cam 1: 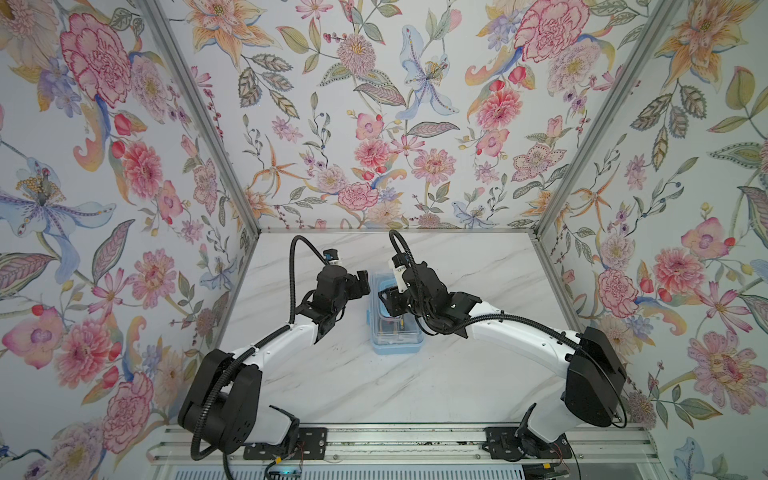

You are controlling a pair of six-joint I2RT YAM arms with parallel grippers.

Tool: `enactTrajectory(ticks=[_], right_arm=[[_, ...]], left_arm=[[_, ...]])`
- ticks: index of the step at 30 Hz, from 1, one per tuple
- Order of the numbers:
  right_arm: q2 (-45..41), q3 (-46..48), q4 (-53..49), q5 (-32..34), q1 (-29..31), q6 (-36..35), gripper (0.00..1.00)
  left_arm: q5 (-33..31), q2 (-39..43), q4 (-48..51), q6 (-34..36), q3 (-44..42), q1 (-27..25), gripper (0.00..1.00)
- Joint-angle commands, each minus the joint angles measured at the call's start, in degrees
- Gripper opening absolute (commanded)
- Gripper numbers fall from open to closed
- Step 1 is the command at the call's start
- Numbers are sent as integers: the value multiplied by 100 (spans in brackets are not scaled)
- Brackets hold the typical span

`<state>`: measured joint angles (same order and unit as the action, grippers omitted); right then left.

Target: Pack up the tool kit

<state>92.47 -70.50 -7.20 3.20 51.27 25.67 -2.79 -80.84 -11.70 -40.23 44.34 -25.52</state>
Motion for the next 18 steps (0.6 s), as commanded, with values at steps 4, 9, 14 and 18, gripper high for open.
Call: enactTrajectory(ticks=[4, 9, 14, 18], right_arm=[[-24, -78, -102, -34, -89, 177, 38], [6, -8, -124, -32, -134, 166, 38], [107, -13, -121, -47, -178, 177, 37], [152, -11, -191, -56, -256, 133, 37]], left_arm=[[223, 399, 215, -165, -904, -139, 83], [82, 562, 302, -283, -965, -951, 82], [93, 83, 204, -505, -709, -1543, 83], [-323, 138, 520, -552, -797, -1366, 86]])
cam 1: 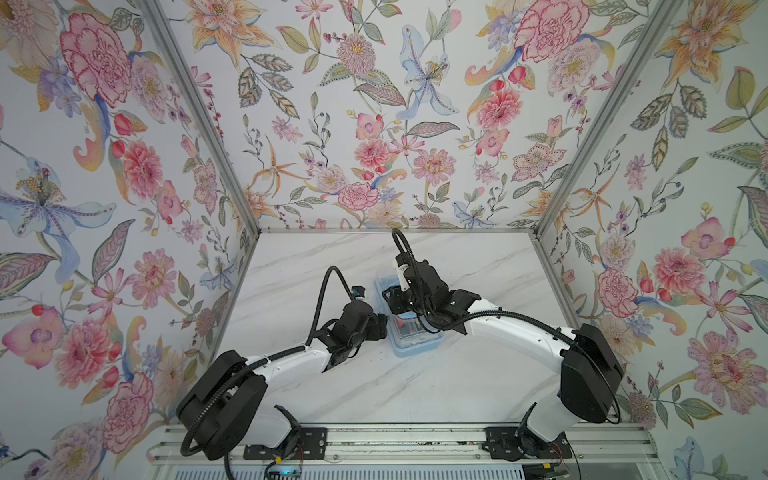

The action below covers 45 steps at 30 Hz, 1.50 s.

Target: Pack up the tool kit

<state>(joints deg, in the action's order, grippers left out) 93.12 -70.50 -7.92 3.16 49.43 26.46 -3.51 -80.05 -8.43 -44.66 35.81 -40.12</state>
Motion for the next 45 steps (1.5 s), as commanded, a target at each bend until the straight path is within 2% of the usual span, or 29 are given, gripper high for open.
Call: enactTrajectory(ticks=[1, 6, 10, 14, 16, 22, 28, 33, 45], right_arm=[[59, 16, -146, -36, -103, 20, 36], [-165, 149, -457, 196, -188, -114, 36], [-396, 462, -663, 256, -193, -137, 31], [-698, 908, -612, 241, -190, -56, 31], [-684, 1028, -575, 179, -190, -3, 31], [-637, 1248, -348, 138, -194, 96, 30], [-755, 1403, -144, -58, -241, 153, 29], [-817, 1390, -121, -64, -241, 150, 29], [-779, 1394, -73, -105, -277, 114, 27]], left_arm=[[-252, 193, 122, -21, -79, 194, 86], [-546, 777, -123, 485, -677, 135, 86], [-663, 1047, -514, 660, -1295, -178, 85], [-813, 1042, -990, 704, -1757, -545, 85], [-913, 870, -1352, 730, -1895, -704, 85], [-1758, 41, -2203, 1019, -1790, -1250, 86], [-1869, -1183, -2806, 1180, -1371, -1279, 85], [-2006, -1842, -2996, 1272, -1095, -1288, 85], [-2538, -2338, -3744, 1698, -933, -1236, 86]])
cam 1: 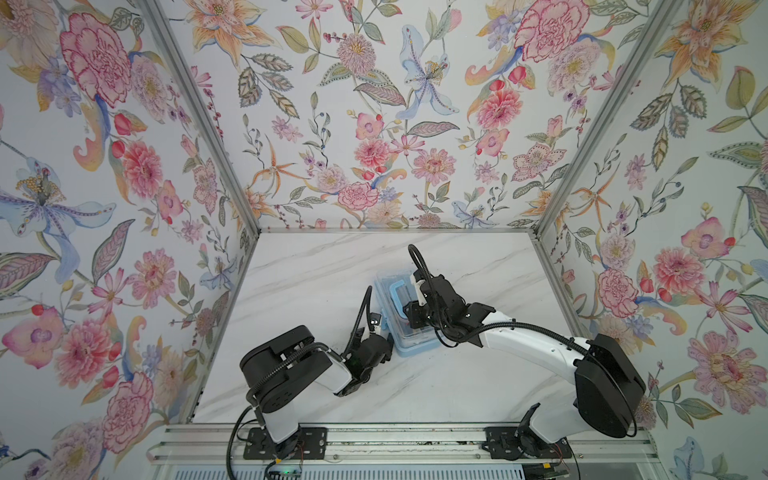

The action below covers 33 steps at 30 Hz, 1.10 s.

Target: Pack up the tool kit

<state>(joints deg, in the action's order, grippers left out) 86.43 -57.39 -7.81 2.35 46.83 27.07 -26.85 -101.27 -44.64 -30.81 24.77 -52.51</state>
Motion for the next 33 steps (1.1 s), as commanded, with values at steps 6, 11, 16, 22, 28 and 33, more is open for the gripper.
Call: enactTrajectory(ticks=[6, 11, 16, 22, 28, 33], right_arm=[[-129, 80, -87, -27, -16, 53, 27], [-116, 87, -82, -59, -21, 62, 26], [-103, 76, -80, -75, 0, 87, 25], [-123, 78, -80, -77, 26, 96, 25], [-146, 87, -93, -85, 46, 85, 25], [-169, 112, -90, -103, 50, 72, 24]], left_arm=[[-160, -393, -503, 543, 260, 218, 86], [-59, -200, -720, 549, 111, 459, 86], [-77, 180, -677, 626, -35, 601, 86], [-149, 753, -367, 655, -152, 606, 86], [-189, 1323, -153, 564, -269, 611, 85], [-107, 1576, -18, 405, -289, 611, 85]])
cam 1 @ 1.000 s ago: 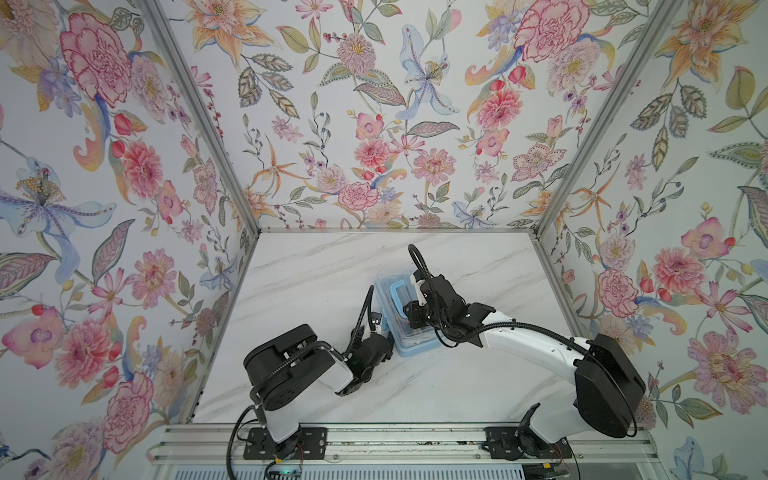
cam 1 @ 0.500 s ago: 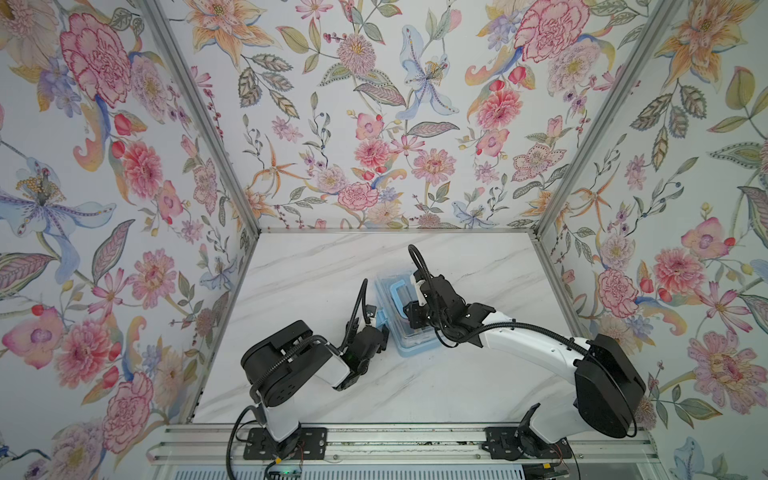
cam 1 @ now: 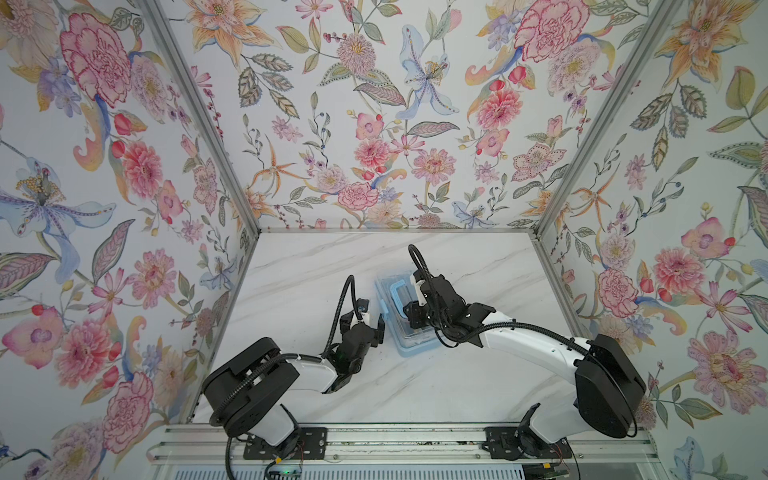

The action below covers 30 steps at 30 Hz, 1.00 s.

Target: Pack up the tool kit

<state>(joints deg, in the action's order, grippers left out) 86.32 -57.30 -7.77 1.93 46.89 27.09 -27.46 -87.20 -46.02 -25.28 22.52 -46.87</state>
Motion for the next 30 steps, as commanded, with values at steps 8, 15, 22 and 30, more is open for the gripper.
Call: enactTrajectory(ticks=[8, 15, 22, 30], right_arm=[[-148, 148, -59, -121, 46, 73, 23], [-159, 223, 6, -138, 47, 75, 23], [-282, 347, 12, -97, 21, 59, 23], [-301, 415, 48, -121, 22, 93, 20]], left_arm=[[44, 535, 260, -420, -119, 42, 85], [359, 456, 22, -699, -128, 33, 83], [461, 238, -32, -741, -36, 21, 82], [432, 333, -9, -846, 6, 20, 82]])
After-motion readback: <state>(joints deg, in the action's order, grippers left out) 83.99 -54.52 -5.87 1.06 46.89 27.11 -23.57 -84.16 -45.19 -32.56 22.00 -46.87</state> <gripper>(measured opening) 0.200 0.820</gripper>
